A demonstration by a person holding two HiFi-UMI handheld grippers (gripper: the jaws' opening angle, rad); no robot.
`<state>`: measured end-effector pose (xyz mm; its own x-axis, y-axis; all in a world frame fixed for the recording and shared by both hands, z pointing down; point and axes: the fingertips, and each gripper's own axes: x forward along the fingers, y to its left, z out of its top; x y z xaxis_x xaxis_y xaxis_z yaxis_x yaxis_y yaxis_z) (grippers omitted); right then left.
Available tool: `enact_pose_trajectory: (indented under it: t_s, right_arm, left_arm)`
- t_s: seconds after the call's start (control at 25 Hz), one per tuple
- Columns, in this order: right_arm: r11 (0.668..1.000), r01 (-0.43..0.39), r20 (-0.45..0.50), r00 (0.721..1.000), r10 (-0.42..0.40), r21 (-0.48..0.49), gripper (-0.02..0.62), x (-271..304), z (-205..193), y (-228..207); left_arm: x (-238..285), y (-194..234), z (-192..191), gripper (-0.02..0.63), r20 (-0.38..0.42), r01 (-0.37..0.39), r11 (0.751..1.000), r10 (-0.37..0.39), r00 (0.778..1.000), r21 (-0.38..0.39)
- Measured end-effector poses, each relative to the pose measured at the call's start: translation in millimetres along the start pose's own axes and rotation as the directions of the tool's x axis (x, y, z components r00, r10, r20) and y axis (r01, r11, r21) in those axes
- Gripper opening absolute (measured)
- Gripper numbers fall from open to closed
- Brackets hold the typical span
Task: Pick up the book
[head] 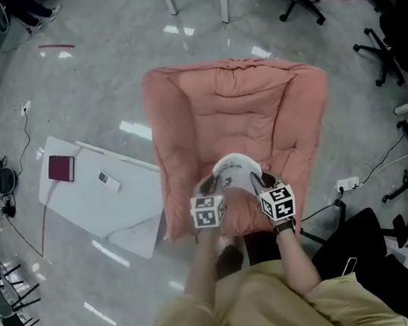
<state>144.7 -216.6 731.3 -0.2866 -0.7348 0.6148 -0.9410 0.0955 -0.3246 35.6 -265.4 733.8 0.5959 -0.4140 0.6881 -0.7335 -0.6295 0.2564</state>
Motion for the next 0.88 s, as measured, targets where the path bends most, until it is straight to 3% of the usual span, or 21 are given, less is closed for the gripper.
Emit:
enact_pose_trajectory:
  t_s: [0.28,0.52,0.64,0.88]
  right_arm:
    - [0.997,0.042,0.162,0.986,-0.032,-0.061,0.057,-98.5,53.9,53.8]
    - [0.989,0.089,0.327,0.944,-0.045,-0.121,0.058,-171.7,115.7,89.3]
    - [0.982,0.111,0.421,0.906,-0.038,-0.151,0.057,-212.4,145.7,108.2]
    - [0.967,0.140,0.579,0.816,0.008,-0.211,0.049,-293.0,187.5,150.7]
  left_arm:
    - [-102.1,-44.2,50.8,0.058,0.153,0.019,0.995,-0.034,0.988,0.094]
    - [-175.9,-75.5,103.0,0.054,0.306,0.030,0.986,-0.081,0.949,0.166]
    - [-217.0,-94.8,131.2,0.049,0.380,0.029,0.977,-0.108,0.919,0.210]
    - [-300.8,-133.7,177.0,0.045,0.521,0.015,0.955,-0.174,0.835,0.295]
